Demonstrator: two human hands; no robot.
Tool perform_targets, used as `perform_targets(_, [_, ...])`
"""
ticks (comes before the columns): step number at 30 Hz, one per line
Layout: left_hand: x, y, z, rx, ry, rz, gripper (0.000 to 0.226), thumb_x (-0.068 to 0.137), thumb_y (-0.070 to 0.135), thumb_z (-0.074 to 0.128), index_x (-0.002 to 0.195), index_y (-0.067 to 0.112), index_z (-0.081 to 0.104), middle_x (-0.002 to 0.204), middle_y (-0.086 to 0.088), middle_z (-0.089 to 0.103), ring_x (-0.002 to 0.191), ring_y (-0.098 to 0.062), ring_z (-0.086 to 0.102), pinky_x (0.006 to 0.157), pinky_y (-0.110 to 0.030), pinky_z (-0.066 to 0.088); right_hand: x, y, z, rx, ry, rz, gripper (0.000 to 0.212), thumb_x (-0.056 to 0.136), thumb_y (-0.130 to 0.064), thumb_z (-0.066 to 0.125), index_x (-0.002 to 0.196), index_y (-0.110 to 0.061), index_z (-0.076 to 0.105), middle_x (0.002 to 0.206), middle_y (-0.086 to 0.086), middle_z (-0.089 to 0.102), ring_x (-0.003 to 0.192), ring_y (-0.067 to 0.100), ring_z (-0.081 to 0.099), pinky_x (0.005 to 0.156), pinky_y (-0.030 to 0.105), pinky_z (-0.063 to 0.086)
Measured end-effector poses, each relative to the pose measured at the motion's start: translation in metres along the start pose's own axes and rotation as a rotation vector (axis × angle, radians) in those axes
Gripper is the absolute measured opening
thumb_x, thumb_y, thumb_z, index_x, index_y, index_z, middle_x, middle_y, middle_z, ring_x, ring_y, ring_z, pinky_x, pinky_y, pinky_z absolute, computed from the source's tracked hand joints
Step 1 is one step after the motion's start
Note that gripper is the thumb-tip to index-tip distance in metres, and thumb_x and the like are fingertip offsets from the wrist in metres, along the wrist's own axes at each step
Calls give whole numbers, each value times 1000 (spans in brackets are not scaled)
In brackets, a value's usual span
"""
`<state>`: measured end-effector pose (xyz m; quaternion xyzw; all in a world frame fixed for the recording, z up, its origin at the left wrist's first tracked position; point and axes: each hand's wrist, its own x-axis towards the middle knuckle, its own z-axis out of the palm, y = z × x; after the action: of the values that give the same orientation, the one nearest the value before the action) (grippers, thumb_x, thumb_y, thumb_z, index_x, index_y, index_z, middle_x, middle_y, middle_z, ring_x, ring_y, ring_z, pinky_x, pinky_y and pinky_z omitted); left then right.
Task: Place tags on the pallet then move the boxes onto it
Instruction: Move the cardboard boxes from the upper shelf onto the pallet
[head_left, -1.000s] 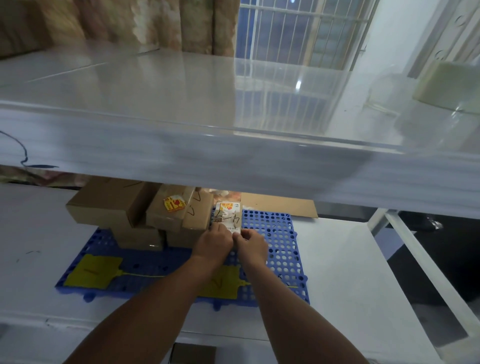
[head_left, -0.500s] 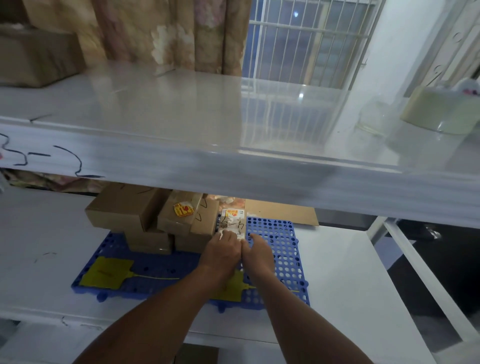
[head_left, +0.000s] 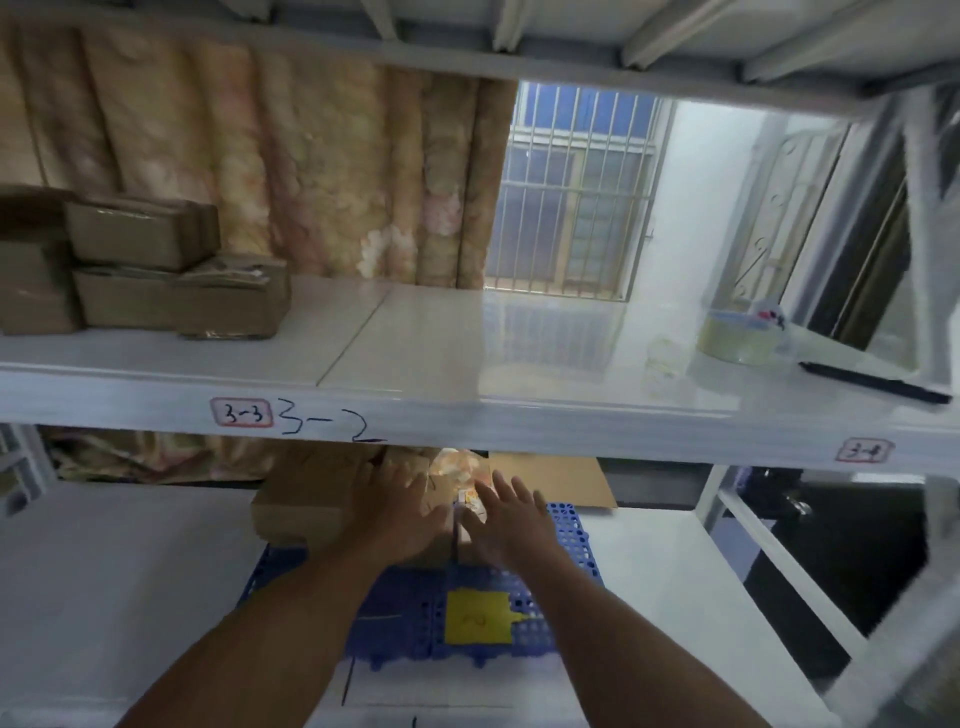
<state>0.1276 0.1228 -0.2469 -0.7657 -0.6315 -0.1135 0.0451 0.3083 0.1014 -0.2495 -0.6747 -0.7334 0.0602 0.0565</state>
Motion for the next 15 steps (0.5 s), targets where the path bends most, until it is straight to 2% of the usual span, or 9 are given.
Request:
perform_targets(3, [-13, -19, -31, -52, -3, 52, 72, 89, 73, 31, 150, 34, 34, 156, -2, 38, 143, -28, 30, 116, -45, 23, -21, -36, -26, -16, -14, 48, 73, 97, -71, 16, 160, -33, 14, 170, -5, 1, 156, 24, 1, 124, 48, 2])
perform_targets(6, [-28, -38, -56, -169, -84, 78, 86, 83, 80, 20, 152, 31, 34, 160, -3, 31, 148, -27, 23, 121, -44, 19, -42, -72, -47, -30, 8, 75, 74, 97, -73, 16, 159, -33, 19, 169, -5, 4, 155, 24, 6, 123, 49, 5])
perform_targets(9, [-57, -60, -96, -168, -98, 142, 74, 97, 62, 36, 156, 19, 26, 164, -3, 20, 152, -29, 16, 122, -44, 12, -59, -108, -58, -40, 8, 88, 73, 97, -72, 18, 159, -35, 19, 169, -7, 7, 155, 22, 7, 123, 49, 8])
perform_targets(10, [-68, -69, -108, -137, -108, 159, 70, 100, 59, 35, 158, 20, 22, 165, 1, 17, 152, -29, 14, 121, -45, 12, -64, -121, -60, -40, 5, 85, 72, 97, -72, 18, 159, -35, 18, 169, -7, 8, 155, 22, 8, 123, 48, 8])
perform_targets(11, [-77, -79, -116, -118, -96, 161, 72, 99, 63, 29, 158, 23, 21, 163, 6, 16, 151, -29, 18, 120, -48, 16, -70, -132, -61, -39, 6, 85, 71, 97, -71, 19, 159, -35, 19, 169, -7, 10, 155, 22, 9, 123, 48, 10])
perform_targets(13, [-84, -102, -120, -111, -42, 144, 82, 85, 78, 18, 153, 32, 29, 162, 2, 29, 145, -29, 32, 115, -53, 28, -80, -155, -66, -41, 17, 91, 72, 97, -70, 20, 159, -34, 19, 169, -5, 12, 155, 22, 12, 122, 48, 13])
perform_targets(15, [-92, -123, -129, -104, -26, 136, 85, 82, 83, 11, 151, 38, 31, 160, 3, 34, 144, -28, 34, 116, -53, 24, -90, -179, -77, -38, 9, 89, 73, 97, -70, 20, 160, -33, 15, 169, -4, 9, 155, 23, 11, 123, 47, 13])
